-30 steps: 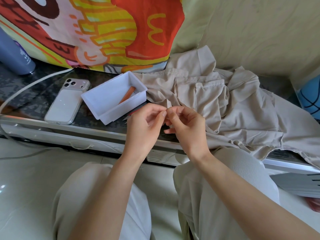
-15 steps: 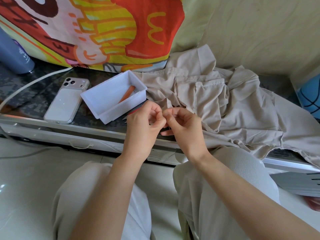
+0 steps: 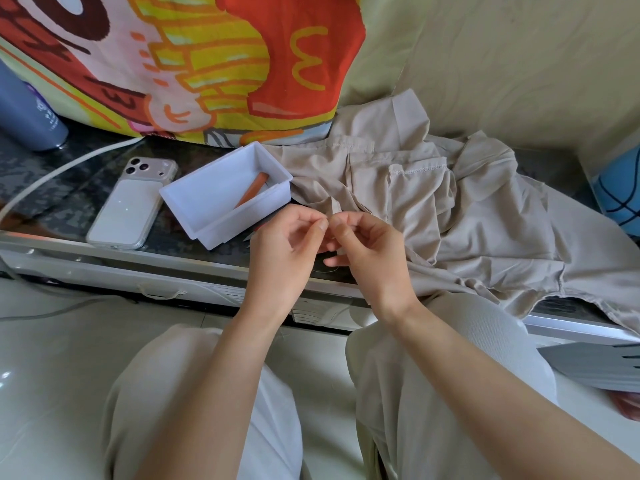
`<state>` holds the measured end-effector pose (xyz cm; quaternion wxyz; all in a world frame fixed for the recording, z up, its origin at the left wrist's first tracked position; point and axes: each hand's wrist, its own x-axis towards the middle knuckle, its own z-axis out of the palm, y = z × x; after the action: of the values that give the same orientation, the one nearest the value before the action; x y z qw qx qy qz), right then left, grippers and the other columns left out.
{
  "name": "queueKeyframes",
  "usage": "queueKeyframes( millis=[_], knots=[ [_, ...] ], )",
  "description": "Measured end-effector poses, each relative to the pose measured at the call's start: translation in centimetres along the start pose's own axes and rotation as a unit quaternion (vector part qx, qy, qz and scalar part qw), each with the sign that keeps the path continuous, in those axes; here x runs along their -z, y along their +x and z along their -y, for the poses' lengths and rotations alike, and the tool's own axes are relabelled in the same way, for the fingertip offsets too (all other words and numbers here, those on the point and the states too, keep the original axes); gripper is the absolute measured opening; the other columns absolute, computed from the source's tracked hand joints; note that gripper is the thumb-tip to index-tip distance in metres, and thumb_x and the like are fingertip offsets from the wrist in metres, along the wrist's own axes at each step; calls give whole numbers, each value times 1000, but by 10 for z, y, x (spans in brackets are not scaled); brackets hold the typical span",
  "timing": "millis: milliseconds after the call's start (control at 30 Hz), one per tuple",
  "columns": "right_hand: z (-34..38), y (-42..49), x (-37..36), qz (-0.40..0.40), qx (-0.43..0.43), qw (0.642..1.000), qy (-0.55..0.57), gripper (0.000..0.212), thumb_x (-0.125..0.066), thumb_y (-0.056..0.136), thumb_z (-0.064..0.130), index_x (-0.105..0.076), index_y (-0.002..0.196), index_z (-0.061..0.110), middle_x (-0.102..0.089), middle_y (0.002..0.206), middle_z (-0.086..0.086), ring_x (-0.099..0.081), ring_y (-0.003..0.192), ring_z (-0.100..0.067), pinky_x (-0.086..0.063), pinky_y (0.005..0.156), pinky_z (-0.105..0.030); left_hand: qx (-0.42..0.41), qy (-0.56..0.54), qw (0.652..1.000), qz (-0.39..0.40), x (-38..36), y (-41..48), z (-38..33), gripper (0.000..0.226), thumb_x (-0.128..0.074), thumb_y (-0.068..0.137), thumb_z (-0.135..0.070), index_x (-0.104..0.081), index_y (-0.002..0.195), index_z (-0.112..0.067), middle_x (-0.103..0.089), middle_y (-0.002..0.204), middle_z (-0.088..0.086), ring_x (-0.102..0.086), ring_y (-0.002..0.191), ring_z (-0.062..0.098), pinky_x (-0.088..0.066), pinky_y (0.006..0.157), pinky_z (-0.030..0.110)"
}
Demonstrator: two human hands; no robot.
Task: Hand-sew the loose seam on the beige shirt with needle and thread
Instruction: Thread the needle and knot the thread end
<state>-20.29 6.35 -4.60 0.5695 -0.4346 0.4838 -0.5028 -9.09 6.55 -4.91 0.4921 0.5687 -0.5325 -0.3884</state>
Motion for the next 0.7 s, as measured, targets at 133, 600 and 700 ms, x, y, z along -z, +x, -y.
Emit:
queueKeyframes(
  millis=[133, 600, 700],
  knots=[
    [0, -1, 0, 3, 4, 1000, -3, 15, -53, 95, 6, -63, 85, 7, -62, 55, 11, -60, 56, 0, -52, 54, -15, -28, 36, 999, -17, -1, -1, 0, 13, -63, 89, -10, -63, 81, -20, -69, 74, -9, -68, 72, 4, -55, 72, 22],
    [-4, 1, -3, 15, -21, 1000, 0, 16, -55, 93, 7, -64, 81, 12, -63, 61, 9, -58, 58, -2, -53, 54, -17, -104, 161, 981, -33, 0, 1, 3, 18, -63, 82, -1, -52, 76, -15, -60, 62, -11, -60, 63, 0, -39, 59, 4],
    [-4, 1, -3, 14, -18, 1000, -3, 15, -55, 93, 6, -63, 82, 10, -61, 56, 11, -57, 56, 0, -53, 54, -17, -64, 135, 988, -27, -2, 1, 3, 16, -59, 83, 0, -52, 77, -13, -58, 61, -10, -58, 61, 3, -39, 58, 7]
  ],
)
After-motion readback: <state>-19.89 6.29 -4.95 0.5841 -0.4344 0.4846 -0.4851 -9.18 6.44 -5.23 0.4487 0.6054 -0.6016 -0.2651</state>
